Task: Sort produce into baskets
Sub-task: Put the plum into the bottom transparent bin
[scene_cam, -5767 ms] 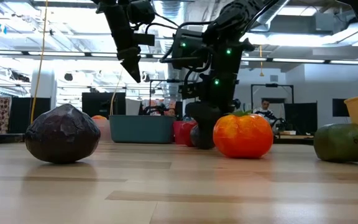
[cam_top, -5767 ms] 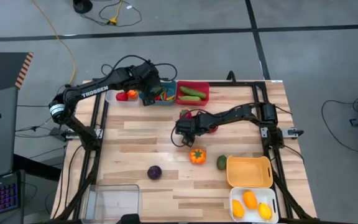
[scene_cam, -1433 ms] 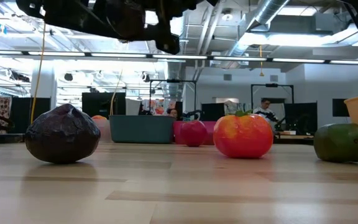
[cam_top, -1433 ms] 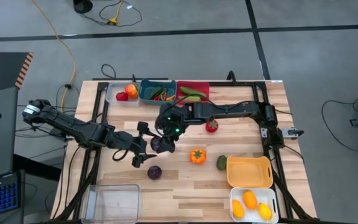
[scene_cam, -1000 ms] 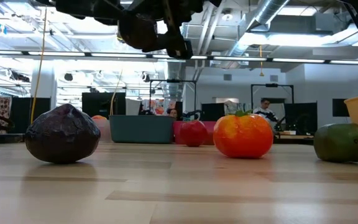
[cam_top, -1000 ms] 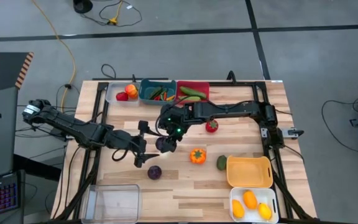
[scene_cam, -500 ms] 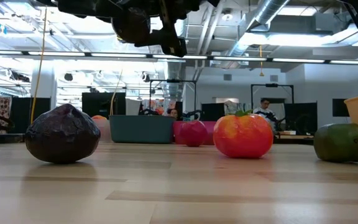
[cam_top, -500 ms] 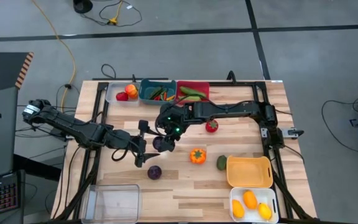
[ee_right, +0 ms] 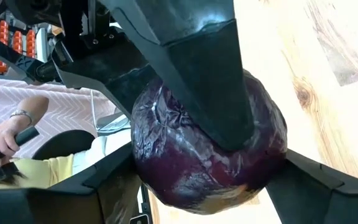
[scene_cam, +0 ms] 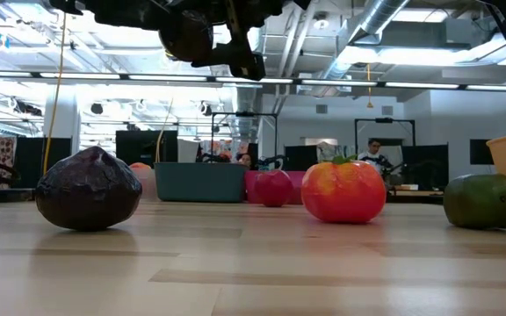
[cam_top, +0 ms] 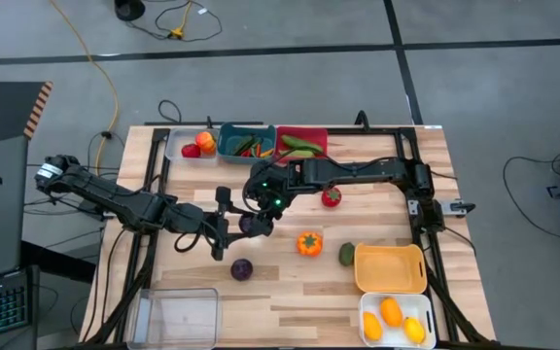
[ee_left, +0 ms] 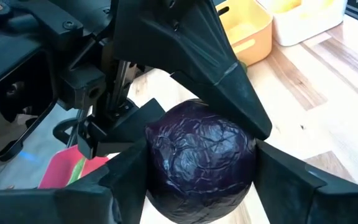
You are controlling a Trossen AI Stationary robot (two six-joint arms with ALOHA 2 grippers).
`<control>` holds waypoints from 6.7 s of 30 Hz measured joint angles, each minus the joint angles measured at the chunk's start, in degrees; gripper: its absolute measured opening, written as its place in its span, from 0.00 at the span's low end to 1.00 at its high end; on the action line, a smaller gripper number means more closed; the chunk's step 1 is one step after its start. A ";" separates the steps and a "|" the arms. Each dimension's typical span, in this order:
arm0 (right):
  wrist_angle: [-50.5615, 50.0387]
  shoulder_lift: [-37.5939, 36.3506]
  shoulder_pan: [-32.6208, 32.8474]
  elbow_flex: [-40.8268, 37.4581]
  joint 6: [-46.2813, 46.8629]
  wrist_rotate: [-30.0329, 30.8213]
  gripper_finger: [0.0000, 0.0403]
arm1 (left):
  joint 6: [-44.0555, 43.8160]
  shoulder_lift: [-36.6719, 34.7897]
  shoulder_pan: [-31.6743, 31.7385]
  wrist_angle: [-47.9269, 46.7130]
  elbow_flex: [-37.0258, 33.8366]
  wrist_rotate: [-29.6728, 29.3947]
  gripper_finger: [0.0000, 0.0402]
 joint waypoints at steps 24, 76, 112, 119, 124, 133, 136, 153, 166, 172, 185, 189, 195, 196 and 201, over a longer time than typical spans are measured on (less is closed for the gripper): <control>-1.11 -0.01 -0.47 0.00 -0.04 -1.23 0.98 | -2.10 -0.06 0.04 -0.52 0.00 -0.31 0.62; -14.88 -1.62 -4.87 0.00 -15.00 6.43 0.96 | -78.11 -8.57 -23.93 -29.87 0.04 38.64 0.70; -14.97 -1.60 -3.83 0.00 -15.09 6.25 0.96 | -76.96 -8.57 -23.74 -27.49 0.00 30.51 0.82; -15.83 -1.60 -3.67 0.00 -15.08 6.23 0.96 | -75.12 -8.59 -23.74 -27.93 0.00 26.47 0.93; -17.17 -1.60 -3.67 0.00 -15.08 6.23 0.96 | -70.77 -8.57 -23.01 -27.93 0.00 21.35 0.99; -17.90 -1.58 -3.67 0.00 -15.09 6.23 0.96 | -57.69 -8.58 -15.81 -26.59 0.00 9.52 0.99; -18.08 -1.57 -3.65 0.00 -15.08 6.21 0.96 | -52.00 -8.59 -12.81 -22.68 0.00 5.64 0.99; -23.40 -5.20 4.32 -0.02 -18.51 18.65 0.96 | -37.78 3.70 -3.05 -12.33 0.49 16.65 0.99; -27.41 -9.21 10.83 -3.24 -19.08 28.39 0.96 | -32.18 20.27 -1.62 -22.33 13.01 20.26 0.99; -24.57 -13.89 13.11 -11.49 -14.28 32.36 0.96 | -31.87 29.02 -1.81 -36.56 22.03 19.76 0.99; -10.21 -24.36 17.47 -30.74 -4.65 34.95 0.96 | -38.26 37.46 -2.69 -43.30 29.91 23.19 0.99; -6.67 -25.53 18.54 -33.51 -4.37 36.03 0.96 | -39.36 37.44 -2.95 -43.52 28.75 22.72 0.99; -3.10 -25.47 20.06 -34.29 -4.37 36.04 0.96 | -39.93 37.44 -3.39 -43.05 27.32 22.71 0.99; -2.73 -25.44 20.35 -34.29 -4.39 36.04 0.96 | -39.95 37.44 -3.39 -42.79 27.36 22.71 0.99; -2.62 -25.42 21.38 -34.29 -4.42 36.05 0.96 | -40.55 37.44 -3.39 -42.00 27.36 22.70 0.99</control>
